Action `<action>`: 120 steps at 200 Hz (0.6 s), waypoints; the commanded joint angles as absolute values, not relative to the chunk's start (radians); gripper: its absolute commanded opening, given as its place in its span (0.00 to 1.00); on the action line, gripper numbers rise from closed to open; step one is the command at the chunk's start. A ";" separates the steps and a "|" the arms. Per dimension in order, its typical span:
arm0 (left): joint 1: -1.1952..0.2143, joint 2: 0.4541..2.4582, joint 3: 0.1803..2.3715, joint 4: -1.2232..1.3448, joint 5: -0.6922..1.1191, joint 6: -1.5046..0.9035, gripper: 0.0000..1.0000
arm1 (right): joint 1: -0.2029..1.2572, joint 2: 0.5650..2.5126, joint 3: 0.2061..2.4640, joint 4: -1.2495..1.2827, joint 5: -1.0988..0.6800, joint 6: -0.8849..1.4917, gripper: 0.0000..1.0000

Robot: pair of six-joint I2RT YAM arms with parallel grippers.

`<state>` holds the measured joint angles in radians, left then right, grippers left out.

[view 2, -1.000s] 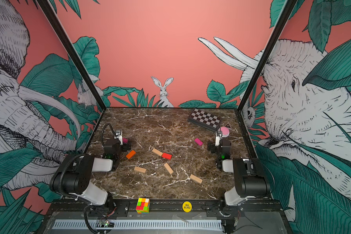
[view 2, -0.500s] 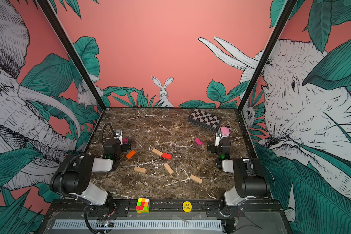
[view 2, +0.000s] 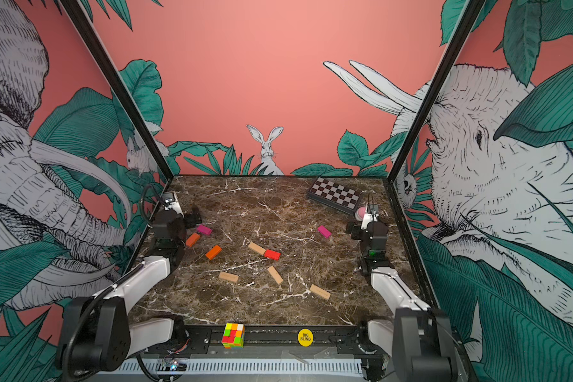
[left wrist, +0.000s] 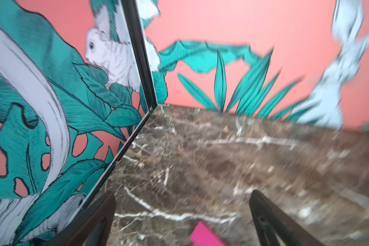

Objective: Assemble the letter p with building blocks
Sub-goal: Pick up the building block from the center of the board.

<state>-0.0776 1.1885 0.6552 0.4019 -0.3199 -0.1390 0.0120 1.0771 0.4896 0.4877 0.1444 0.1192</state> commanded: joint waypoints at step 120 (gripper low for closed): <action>-0.063 1.030 0.946 -0.424 0.314 -0.530 1.00 | -0.002 1.008 0.865 -0.482 0.339 0.734 0.98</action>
<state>-0.0685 1.0054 0.8619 -0.3027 0.0410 -0.5781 -0.0013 0.9852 0.8425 -0.3508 0.3569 0.7002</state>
